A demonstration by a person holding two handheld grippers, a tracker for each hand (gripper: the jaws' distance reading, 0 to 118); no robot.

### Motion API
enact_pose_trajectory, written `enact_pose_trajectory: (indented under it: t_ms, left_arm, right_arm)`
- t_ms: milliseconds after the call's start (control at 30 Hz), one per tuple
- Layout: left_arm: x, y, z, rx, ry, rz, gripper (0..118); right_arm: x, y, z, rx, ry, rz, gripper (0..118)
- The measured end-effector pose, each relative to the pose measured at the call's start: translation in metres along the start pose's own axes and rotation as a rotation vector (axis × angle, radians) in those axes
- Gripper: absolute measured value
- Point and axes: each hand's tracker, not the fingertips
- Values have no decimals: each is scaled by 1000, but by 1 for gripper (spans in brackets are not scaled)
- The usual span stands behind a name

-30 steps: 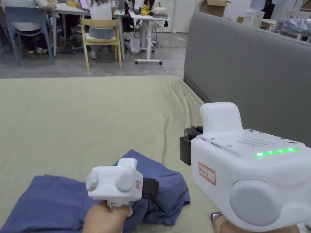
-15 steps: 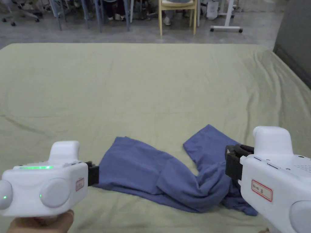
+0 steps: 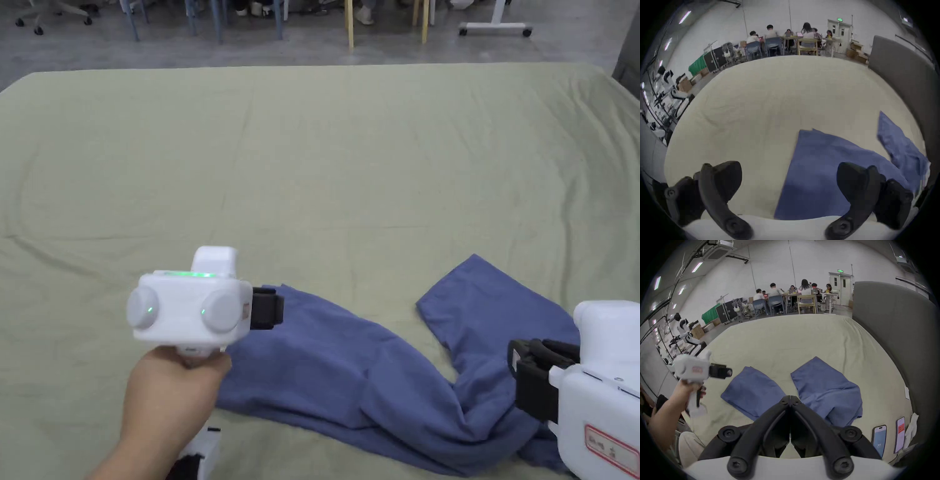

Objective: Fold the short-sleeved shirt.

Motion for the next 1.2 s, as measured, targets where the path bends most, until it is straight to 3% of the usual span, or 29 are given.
enact_pose_trajectory:
  t_ms: [100,167,300,333,367,400,433,467,567,700,800,833,867,900,967,1033,1067,1133,1200]
  left_arm:
    - [17,11,-47,-93,66,-74,118]
    - [20,15,-71,-106,58,-93,112]
    - [47,3,-74,-120,57,-154,105]
    - [41,5,-91,-111,49,-149,89]
    - [41,7,-82,-84,-20,-129,35]
    - [44,7,-74,-61,-104,-104,0]
    - [49,6,-67,-46,-118,-100,0]
    - [60,0,-43,-23,17,-173,0]
    - [56,-3,-6,42,-98,-120,0]
    - [48,-10,55,128,-127,-41,0]
    - [36,-13,86,164,-191,24,0]
    - [35,-15,95,168,-190,19,0]
    - [33,-15,97,174,-185,16,0]
    - [32,-17,105,187,-186,13,0]
    - [29,-19,117,197,-188,20,0]
    - [25,-21,118,198,-189,36,0]
    - [23,-22,120,198,-191,46,0]
    - [27,-23,122,195,-189,45,0]
    - [28,-24,123,193,-183,35,0]
  right_arm:
    - [13,-4,-9,-29,-31,-8,2]
    - [22,-6,-14,-40,-48,-15,2]
    - [35,-6,-27,-61,-77,-18,2]
    - [37,-5,-29,-63,-83,-21,2]
    - [38,-3,-29,-61,-85,-21,2]
    - [39,-1,-30,-58,-88,-22,2]
    - [41,1,-32,-55,-91,-22,2]
    - [43,5,-35,-57,-93,-17,2]
    - [55,23,-43,-45,-115,0,2]
    - [83,61,-64,-25,-163,25,2]
    - [117,88,-115,-118,-87,48,4]
    - [126,93,-134,-173,-87,60,22]
    - [133,96,-158,-246,-118,79,97]
    - [144,95,-178,-349,-147,77,118]
    - [162,107,-231,-368,-263,141,111]
    - [177,105,-266,-455,-268,110,114]
    - [171,62,-249,-482,-275,101,114]
    - [177,46,-266,-525,-315,71,114]
    - [175,46,-258,-552,-317,65,95]
